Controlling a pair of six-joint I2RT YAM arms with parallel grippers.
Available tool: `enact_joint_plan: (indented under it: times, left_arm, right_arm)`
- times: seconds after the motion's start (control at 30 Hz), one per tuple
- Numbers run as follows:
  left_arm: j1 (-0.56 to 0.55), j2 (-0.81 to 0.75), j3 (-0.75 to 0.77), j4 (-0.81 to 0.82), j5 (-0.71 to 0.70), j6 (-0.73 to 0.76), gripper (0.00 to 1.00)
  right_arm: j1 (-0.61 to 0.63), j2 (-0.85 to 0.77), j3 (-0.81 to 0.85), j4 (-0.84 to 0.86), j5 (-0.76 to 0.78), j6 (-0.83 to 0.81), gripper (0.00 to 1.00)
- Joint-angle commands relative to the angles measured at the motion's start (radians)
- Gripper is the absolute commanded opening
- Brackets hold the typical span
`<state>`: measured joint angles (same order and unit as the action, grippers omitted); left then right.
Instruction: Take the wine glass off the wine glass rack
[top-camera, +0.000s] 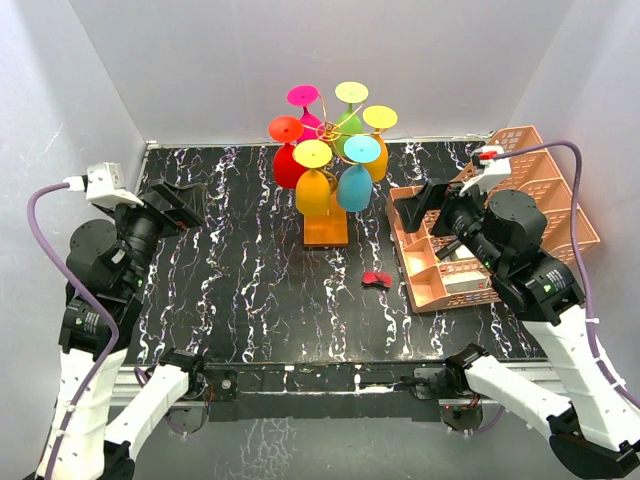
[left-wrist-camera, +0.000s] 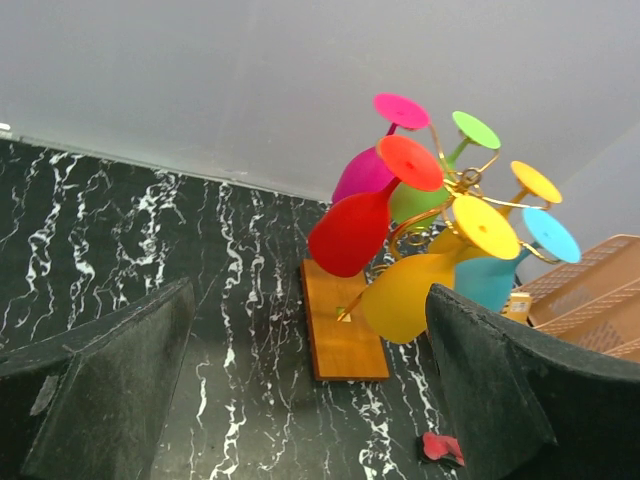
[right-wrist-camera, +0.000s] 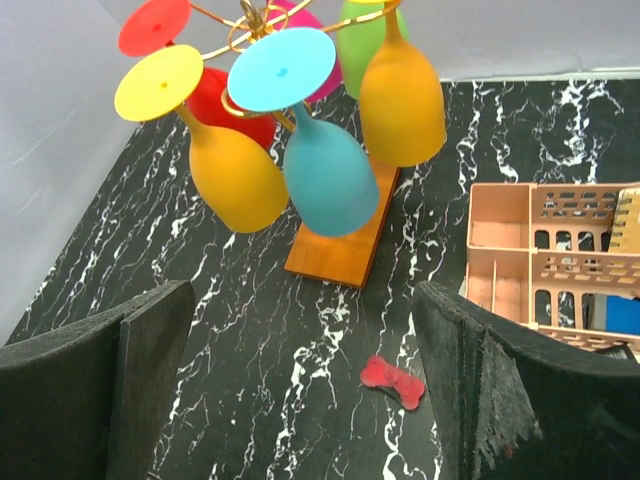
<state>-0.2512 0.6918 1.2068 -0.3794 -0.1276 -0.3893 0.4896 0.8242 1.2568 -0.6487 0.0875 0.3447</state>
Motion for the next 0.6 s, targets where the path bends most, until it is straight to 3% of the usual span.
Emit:
enact_joint_plan:
  times: [0.0, 0.57]
  left_arm:
    - [0.035, -0.013, -0.048, 0.07, 0.014, 0.0, 0.97]
    - [0.052, 0.026, -0.157, 0.226, 0.078, 0.03, 0.97]
  right_arm:
    - [0.031, 0.014, 0.008, -0.02, 0.051, 0.052, 0.99]
    - [0.07, 0.074, 0.002, 0.009, 0.098, 0.187, 0.99]
